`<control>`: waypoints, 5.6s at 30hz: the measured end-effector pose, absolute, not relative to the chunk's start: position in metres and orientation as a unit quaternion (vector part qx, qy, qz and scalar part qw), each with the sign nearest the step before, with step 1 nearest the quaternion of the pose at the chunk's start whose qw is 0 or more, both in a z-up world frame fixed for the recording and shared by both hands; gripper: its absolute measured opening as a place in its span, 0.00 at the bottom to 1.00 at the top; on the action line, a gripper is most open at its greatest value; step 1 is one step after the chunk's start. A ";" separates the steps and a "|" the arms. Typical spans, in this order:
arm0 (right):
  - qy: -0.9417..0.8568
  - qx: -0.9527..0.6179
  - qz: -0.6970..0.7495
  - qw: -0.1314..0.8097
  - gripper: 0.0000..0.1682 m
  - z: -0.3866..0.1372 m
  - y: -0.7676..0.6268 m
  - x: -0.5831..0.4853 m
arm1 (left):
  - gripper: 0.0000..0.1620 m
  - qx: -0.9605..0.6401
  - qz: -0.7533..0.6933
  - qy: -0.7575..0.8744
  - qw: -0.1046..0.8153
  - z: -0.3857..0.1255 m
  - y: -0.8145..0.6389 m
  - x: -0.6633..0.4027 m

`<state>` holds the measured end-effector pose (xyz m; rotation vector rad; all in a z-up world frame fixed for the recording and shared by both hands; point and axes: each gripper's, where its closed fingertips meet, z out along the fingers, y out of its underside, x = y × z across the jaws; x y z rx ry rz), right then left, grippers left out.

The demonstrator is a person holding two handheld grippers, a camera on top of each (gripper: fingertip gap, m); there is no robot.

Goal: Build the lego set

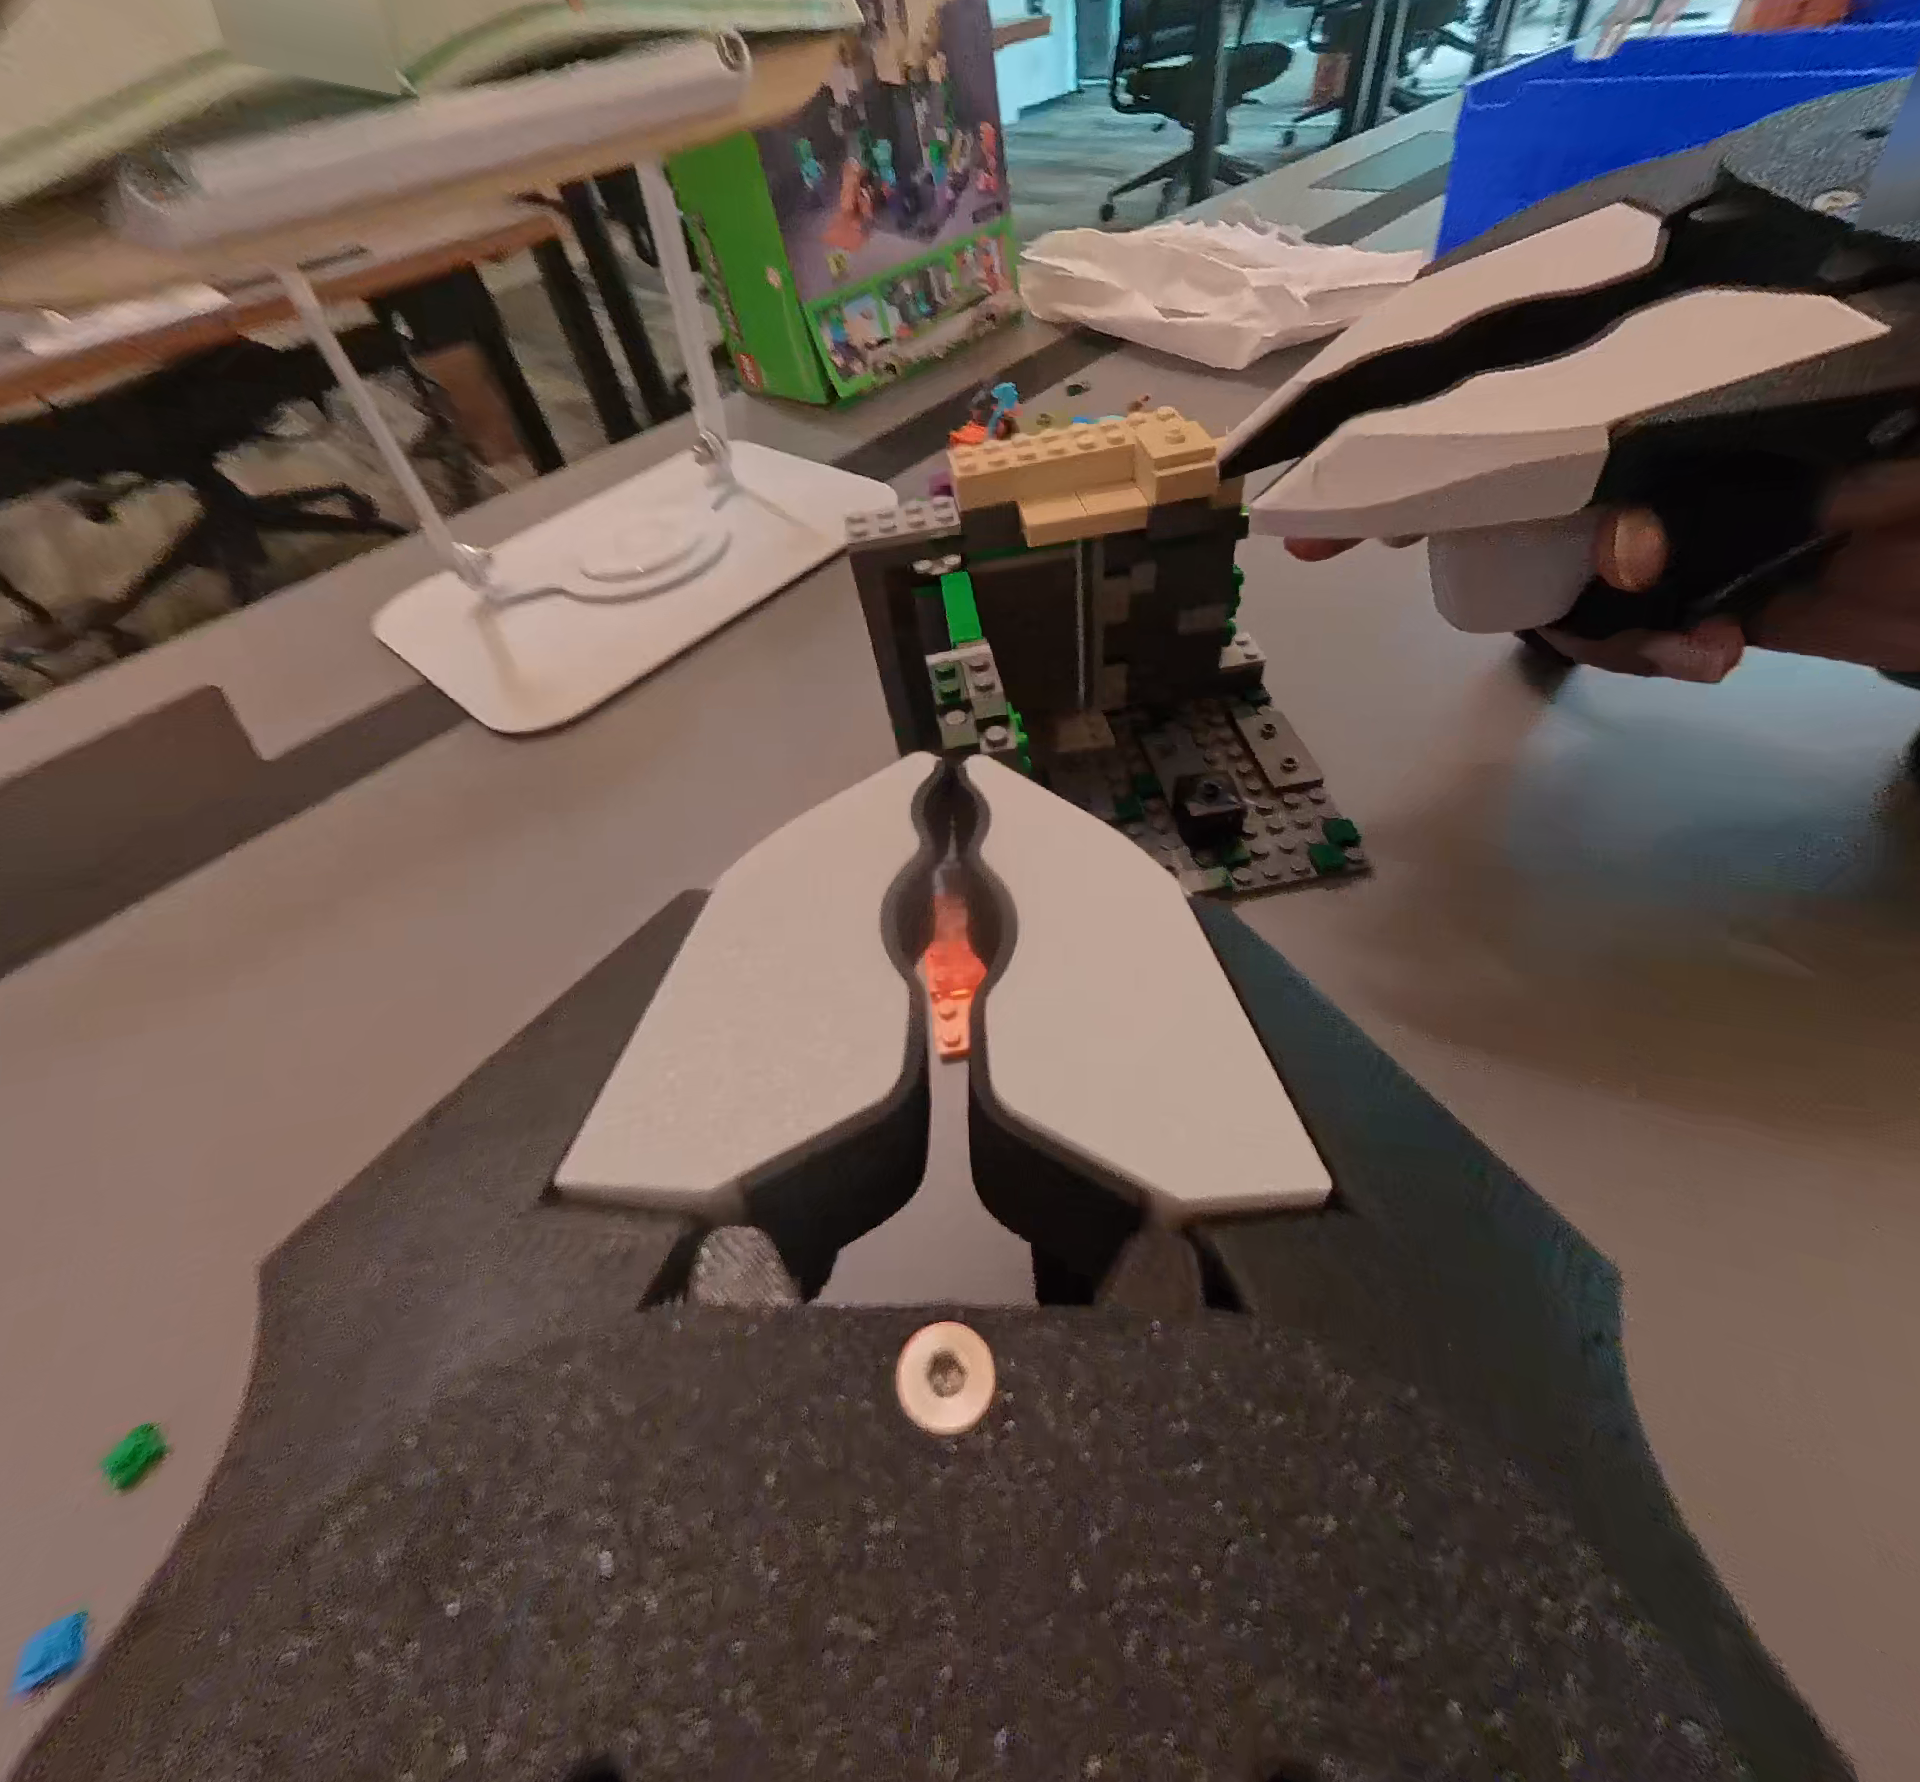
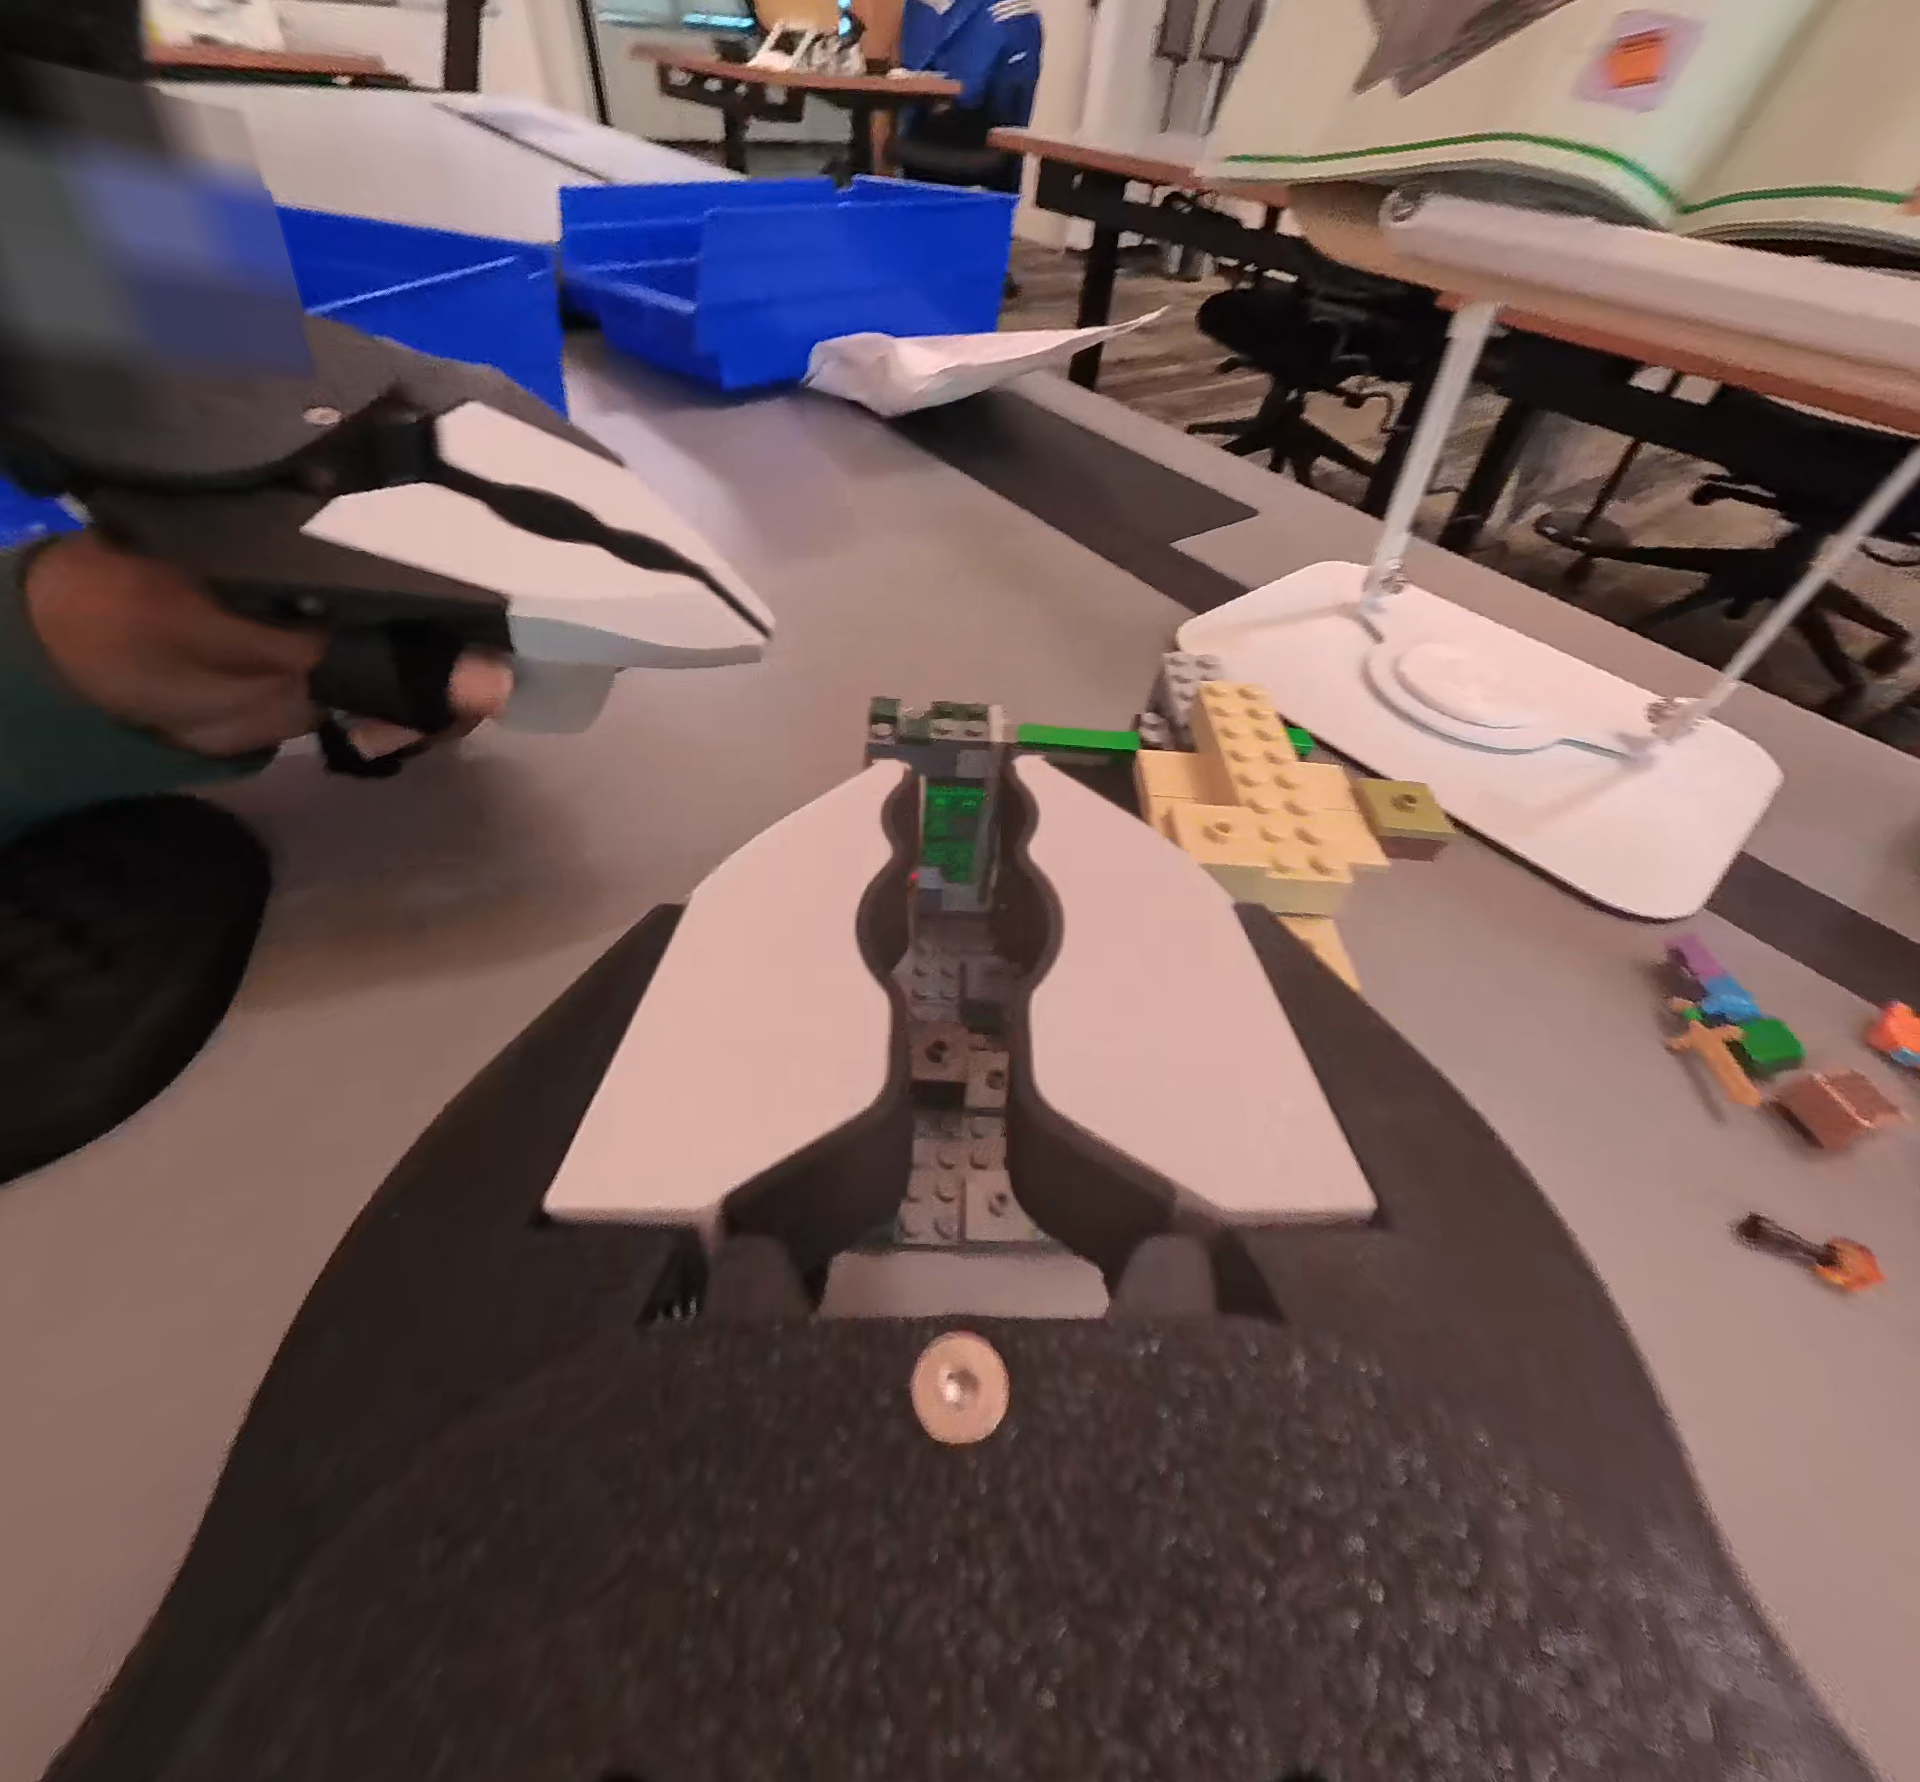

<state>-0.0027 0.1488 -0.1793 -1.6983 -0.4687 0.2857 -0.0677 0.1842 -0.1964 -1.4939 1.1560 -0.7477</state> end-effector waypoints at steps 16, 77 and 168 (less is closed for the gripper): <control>-0.120 -0.761 0.047 0.636 0.15 -0.180 0.156 0.062 | 0.00 -0.656 -0.241 0.367 0.614 -0.127 0.191 -0.156; -0.156 -0.820 0.039 0.550 0.25 -0.235 0.178 0.054 | 0.19 -0.812 -0.069 0.358 0.457 -0.195 0.179 -0.340; -0.248 -0.736 0.136 0.615 0.16 -0.190 0.148 0.067 | 0.06 -0.746 -0.097 0.275 0.599 -0.044 0.278 -0.372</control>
